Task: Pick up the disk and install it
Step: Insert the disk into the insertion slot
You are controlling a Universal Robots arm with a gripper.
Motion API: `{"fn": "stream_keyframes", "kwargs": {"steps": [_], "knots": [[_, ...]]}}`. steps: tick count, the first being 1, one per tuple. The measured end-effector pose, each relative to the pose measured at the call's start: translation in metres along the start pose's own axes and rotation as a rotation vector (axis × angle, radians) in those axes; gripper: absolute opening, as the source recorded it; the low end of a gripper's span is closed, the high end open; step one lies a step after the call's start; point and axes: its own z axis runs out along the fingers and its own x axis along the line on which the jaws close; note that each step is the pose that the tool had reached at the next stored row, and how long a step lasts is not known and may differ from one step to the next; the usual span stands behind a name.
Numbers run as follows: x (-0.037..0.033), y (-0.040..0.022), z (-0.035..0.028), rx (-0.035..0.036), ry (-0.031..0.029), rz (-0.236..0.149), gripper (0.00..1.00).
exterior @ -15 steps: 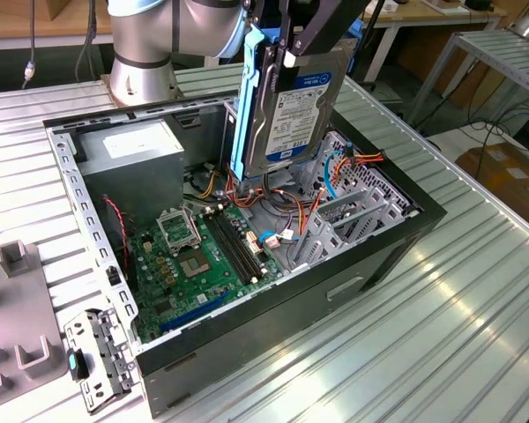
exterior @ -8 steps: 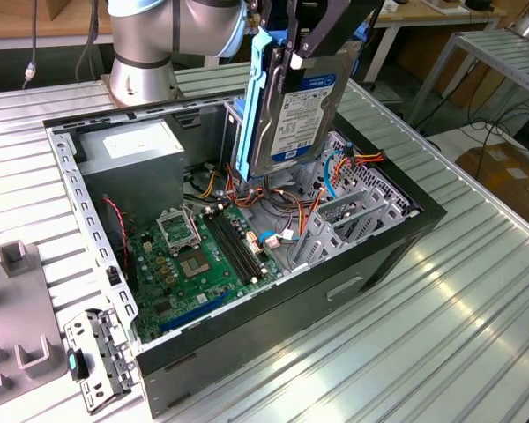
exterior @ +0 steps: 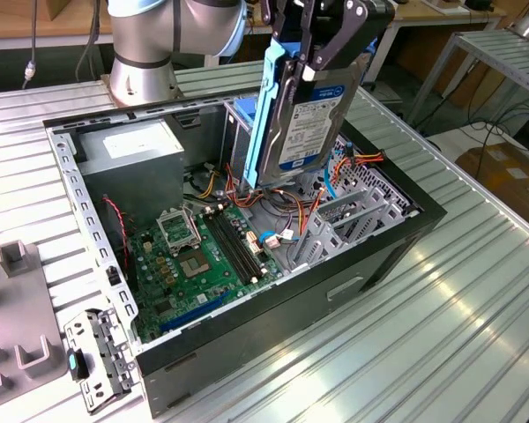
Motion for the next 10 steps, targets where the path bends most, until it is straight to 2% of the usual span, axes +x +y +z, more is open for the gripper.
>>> {"fn": "stream_keyframes", "kwargs": {"steps": [3,10], "knots": [[0.0039,-0.003,0.0008,-0.0003,-0.0015,0.0,0.37],[0.0048,-0.016,0.0016,-0.0005,-0.0013,0.0,0.37]]}}
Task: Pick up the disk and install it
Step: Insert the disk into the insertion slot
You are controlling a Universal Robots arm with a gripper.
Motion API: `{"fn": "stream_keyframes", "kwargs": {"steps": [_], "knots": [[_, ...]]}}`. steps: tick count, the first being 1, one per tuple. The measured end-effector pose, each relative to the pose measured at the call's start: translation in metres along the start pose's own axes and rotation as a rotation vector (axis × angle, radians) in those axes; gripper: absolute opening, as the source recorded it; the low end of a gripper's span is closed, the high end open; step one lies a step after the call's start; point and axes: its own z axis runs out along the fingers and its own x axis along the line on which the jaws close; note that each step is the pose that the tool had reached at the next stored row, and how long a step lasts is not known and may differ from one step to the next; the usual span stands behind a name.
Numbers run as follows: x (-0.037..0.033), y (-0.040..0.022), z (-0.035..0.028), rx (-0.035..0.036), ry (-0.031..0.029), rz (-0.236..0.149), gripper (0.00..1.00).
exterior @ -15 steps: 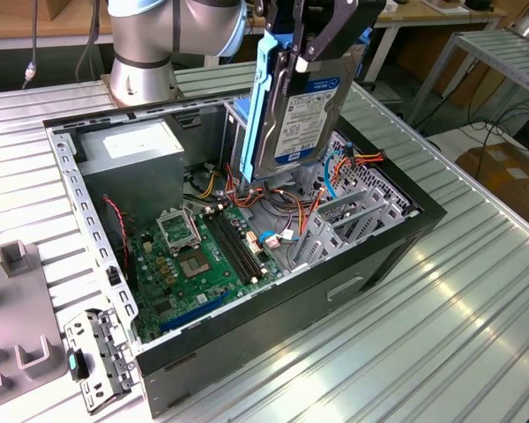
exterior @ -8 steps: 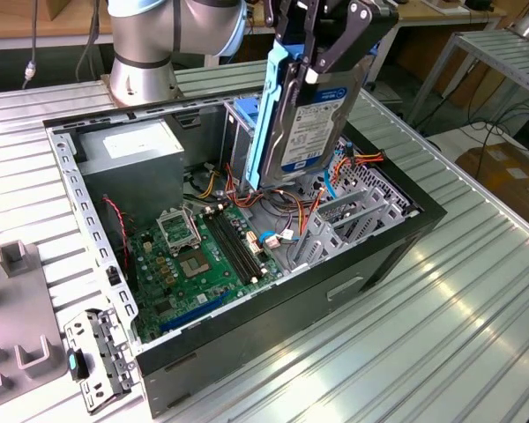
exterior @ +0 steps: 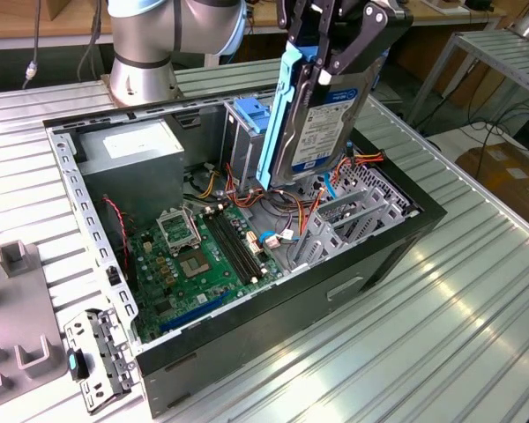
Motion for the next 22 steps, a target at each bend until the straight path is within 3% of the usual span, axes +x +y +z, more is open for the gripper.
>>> {"fn": "stream_keyframes", "kwargs": {"steps": [8,12,18,20,22], "knots": [[0.0004,-0.0071,0.0003,-0.0001,0.0001,0.0,0.37],[0.006,-0.0093,0.0012,0.0,-0.0001,0.0,0.37],[0.0203,-0.0128,0.0034,0.0,0.0,0.0,0.37],[0.0263,-0.0159,0.0047,-0.0001,0.0,0.0,0.37],[0.0275,-0.0194,0.0057,0.0,-0.0002,0.0,0.37]]}}
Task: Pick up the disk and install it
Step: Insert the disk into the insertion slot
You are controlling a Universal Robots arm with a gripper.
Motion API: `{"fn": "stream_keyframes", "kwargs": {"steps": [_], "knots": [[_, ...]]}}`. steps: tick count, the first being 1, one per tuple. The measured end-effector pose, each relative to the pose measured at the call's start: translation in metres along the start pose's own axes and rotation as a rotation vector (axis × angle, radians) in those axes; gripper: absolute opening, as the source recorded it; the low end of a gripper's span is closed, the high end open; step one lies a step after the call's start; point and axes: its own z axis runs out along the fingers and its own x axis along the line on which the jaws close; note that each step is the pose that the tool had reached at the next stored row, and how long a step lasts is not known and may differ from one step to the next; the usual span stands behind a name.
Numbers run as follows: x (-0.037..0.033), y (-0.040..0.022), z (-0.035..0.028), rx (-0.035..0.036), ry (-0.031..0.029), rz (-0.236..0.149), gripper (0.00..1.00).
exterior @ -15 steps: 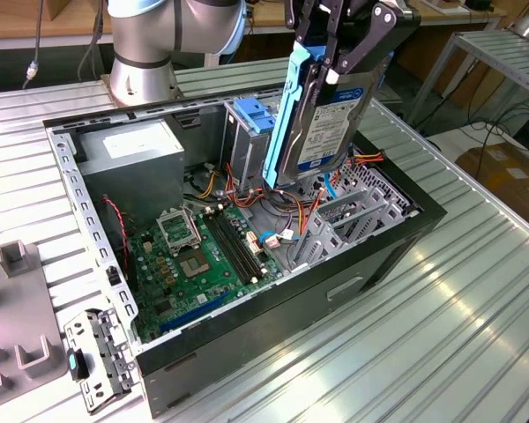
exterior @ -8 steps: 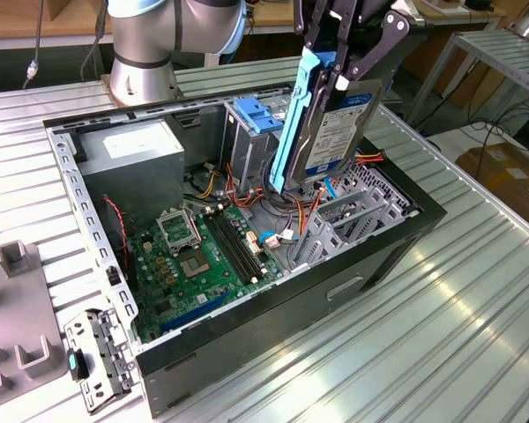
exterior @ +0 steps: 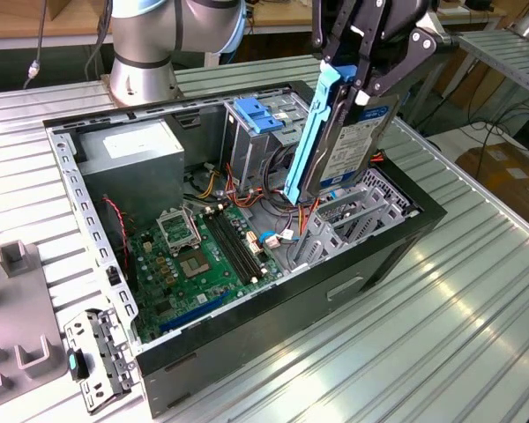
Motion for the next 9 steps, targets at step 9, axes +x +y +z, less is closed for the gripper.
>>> {"fn": "stream_keyframes", "kwargs": {"steps": [9], "knots": [[-0.0005,-0.0184,0.0036,-0.0003,0.0003,0.0,0.37]]}}
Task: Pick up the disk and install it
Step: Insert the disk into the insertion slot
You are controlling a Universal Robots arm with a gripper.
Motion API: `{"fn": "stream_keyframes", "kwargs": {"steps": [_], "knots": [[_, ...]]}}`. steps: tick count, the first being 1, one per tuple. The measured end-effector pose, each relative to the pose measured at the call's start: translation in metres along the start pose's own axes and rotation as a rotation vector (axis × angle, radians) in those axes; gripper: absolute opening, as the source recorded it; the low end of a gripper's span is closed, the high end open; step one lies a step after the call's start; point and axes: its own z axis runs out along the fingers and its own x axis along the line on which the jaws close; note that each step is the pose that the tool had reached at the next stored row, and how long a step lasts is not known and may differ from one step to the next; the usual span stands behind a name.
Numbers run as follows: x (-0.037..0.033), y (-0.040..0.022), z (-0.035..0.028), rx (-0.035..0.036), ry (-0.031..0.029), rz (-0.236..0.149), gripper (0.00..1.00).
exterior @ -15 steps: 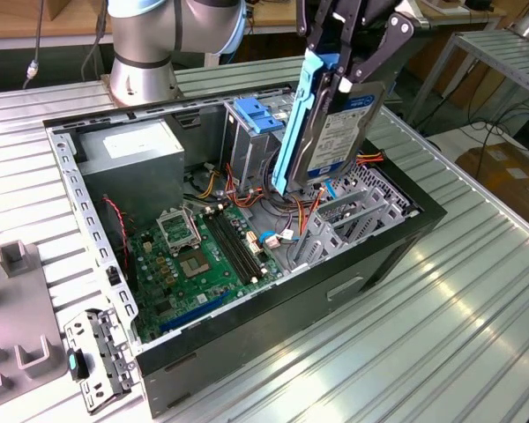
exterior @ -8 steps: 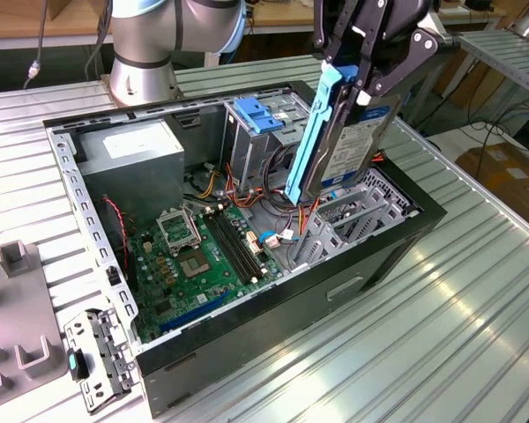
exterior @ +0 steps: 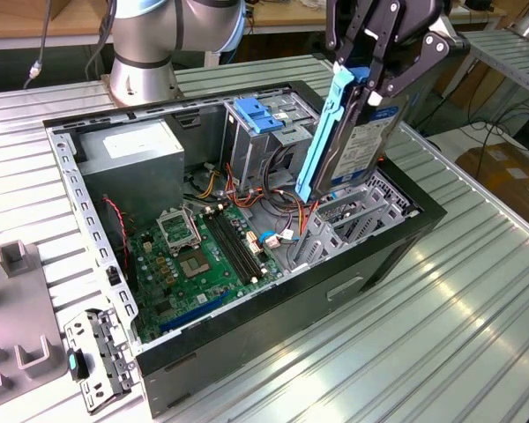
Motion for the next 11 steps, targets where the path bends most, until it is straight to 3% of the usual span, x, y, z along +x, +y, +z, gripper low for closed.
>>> {"fn": "stream_keyframes", "kwargs": {"steps": [5,8,11], "knots": [[-0.0004,-0.01,0.0017,0.0,0.0,0.0,0.37],[-0.0008,-0.0222,0.0041,0.0,-0.0001,0.0,0.37],[-0.001,-0.028,0.0059,0.0,-0.0001,0.0,0.37]]}}
